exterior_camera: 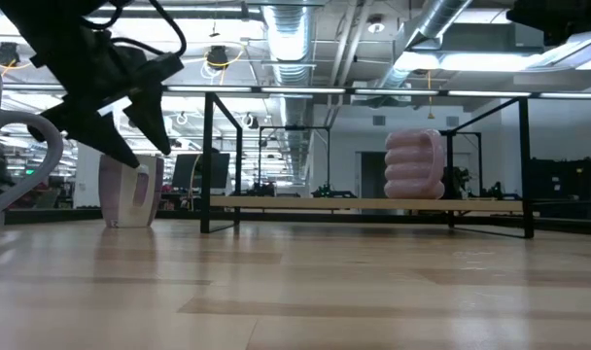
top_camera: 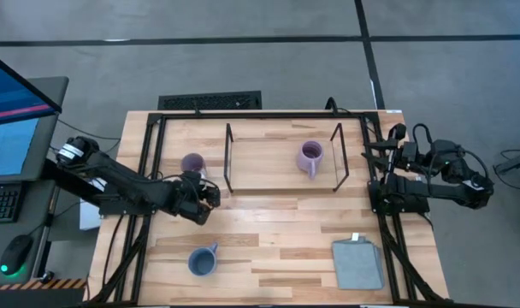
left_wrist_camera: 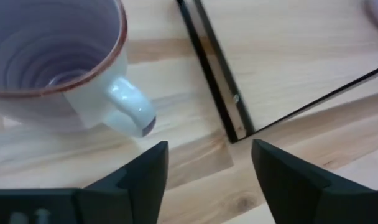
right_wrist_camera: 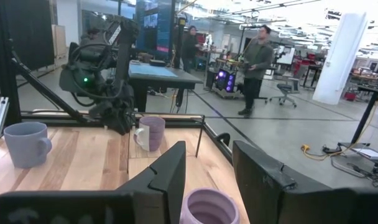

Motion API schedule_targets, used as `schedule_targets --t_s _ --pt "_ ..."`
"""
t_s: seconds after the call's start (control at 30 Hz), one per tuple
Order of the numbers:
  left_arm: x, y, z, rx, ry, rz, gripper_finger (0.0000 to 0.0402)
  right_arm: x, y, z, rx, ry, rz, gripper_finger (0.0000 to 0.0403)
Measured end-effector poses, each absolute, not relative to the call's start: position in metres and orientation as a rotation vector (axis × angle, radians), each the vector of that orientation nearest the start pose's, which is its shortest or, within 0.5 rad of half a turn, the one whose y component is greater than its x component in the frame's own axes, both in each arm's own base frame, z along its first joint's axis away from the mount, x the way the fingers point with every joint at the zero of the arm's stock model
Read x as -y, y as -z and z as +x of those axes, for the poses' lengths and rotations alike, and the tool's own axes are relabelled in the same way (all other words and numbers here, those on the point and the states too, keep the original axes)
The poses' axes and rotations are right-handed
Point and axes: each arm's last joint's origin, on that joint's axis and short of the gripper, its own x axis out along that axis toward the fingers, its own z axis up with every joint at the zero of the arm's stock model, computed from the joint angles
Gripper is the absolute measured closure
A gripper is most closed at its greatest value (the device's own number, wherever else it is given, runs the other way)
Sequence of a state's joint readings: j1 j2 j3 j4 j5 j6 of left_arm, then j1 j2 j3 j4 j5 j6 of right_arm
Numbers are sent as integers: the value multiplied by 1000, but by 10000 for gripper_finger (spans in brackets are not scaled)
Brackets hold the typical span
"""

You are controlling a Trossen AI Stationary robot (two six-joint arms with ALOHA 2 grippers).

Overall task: Stack small to large cups/mugs on shelf
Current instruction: Put the white and violet mug on the shelf

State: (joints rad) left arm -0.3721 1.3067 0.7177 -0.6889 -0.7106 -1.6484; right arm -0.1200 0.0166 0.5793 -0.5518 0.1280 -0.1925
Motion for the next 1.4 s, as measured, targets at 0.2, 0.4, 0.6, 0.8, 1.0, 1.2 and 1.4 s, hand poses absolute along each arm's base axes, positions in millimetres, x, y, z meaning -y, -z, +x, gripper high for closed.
schedule_targets --t_s 0.2,0.4,0.6,0.8,1.0,1.2,1.4 --pt "55 -186 208 -509 -1062 -898 159 7 -290 27 -13 248 -191 250" --pt "45 -186 210 -478 -1116 -954 161 7 -290 27 -13 248 -191 248" --pt "41 -183 208 -532 -1168 -1036 161 7 -290 27 -13 248 -191 249" --pt "37 -181 200 -544 -1274 -1094 161 7 -290 27 -13 248 -191 249" --pt "34 -182 202 -503 -1281 -1104 161 7 -290 27 -13 248 -191 248" --pt "30 -182 203 -486 -1300 -1115 161 7 -290 27 -14 247 -191 250" --pt "28 -181 199 -494 -1342 -1107 161 6 -290 27 -12 222 -193 248"
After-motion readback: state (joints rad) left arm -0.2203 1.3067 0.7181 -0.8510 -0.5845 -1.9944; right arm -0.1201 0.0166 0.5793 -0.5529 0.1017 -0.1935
